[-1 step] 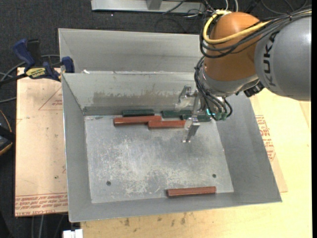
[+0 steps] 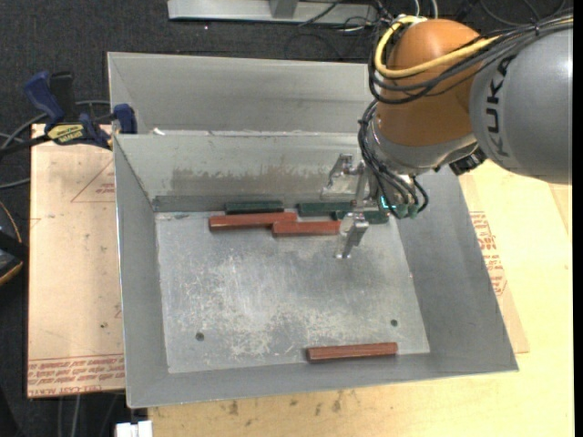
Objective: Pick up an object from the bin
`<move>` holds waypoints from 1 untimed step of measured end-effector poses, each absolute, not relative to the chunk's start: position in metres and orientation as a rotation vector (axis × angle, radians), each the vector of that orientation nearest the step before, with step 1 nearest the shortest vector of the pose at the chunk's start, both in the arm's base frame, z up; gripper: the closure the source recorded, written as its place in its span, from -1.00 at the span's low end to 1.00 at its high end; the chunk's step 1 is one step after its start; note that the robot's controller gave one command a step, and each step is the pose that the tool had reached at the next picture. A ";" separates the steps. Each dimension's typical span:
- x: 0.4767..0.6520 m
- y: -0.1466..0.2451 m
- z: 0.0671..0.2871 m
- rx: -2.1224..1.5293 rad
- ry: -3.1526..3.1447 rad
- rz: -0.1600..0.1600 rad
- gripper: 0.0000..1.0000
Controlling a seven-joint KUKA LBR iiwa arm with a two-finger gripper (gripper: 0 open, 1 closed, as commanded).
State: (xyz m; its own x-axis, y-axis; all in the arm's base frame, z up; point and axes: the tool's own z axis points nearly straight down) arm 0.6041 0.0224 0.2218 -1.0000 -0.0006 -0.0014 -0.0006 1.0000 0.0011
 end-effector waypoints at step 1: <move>0.605 0.022 0.220 -0.002 3.137 0.002 -1.00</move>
Offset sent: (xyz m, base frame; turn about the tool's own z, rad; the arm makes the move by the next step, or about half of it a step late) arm -0.0012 -0.0024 -0.0005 -0.2943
